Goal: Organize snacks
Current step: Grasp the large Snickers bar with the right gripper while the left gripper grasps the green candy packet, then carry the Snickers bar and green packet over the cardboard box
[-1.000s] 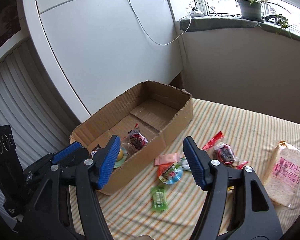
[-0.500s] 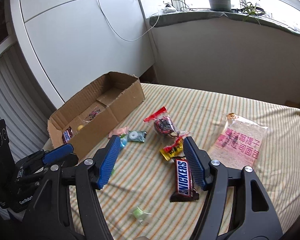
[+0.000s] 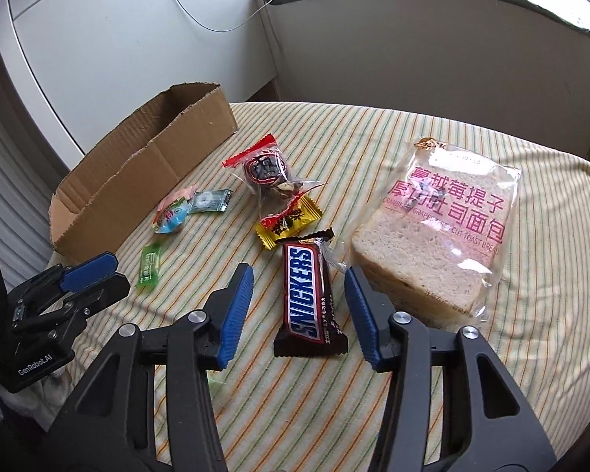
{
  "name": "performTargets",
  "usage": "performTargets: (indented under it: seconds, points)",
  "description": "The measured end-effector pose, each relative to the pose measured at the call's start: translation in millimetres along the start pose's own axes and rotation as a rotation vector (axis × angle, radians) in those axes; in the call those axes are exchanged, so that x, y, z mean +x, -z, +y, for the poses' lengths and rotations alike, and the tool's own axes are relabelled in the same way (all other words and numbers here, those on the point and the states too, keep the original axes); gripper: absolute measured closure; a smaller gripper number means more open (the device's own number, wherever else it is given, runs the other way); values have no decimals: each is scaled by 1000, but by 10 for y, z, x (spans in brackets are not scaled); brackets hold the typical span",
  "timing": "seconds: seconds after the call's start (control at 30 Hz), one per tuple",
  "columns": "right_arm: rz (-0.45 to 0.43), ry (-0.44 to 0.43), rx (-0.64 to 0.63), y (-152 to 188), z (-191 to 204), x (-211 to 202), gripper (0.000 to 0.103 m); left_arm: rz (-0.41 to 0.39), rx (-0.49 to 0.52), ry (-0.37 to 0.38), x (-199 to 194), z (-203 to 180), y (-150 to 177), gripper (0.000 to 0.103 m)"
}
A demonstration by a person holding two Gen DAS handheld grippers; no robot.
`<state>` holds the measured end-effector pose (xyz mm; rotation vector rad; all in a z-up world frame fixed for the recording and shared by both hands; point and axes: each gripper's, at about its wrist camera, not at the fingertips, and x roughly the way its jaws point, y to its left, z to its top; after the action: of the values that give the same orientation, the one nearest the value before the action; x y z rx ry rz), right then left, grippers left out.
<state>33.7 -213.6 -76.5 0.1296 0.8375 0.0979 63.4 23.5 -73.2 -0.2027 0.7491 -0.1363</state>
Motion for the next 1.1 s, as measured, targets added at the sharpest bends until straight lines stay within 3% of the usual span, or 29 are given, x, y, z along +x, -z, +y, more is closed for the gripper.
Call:
performTargets:
  seconds: [0.37,0.57,0.7,0.9,1.1]
  points:
    - [32,-5,-12,6,44,123,52,92,-14,21,266,64,-44,63]
    - [50,1,-29,-26,82,229,53,118,40,30,345,-8,-100,63]
    - [58,22,-39,-10,81,283,63,114,92,3,356,-99,-69,64]
    - [53,41,-38,12,82,271,73,108,130,-15,380,-186,-45,81]
    - [46,40,-35,23,81,237,74,96,139,-21,383,-211,-53,81]
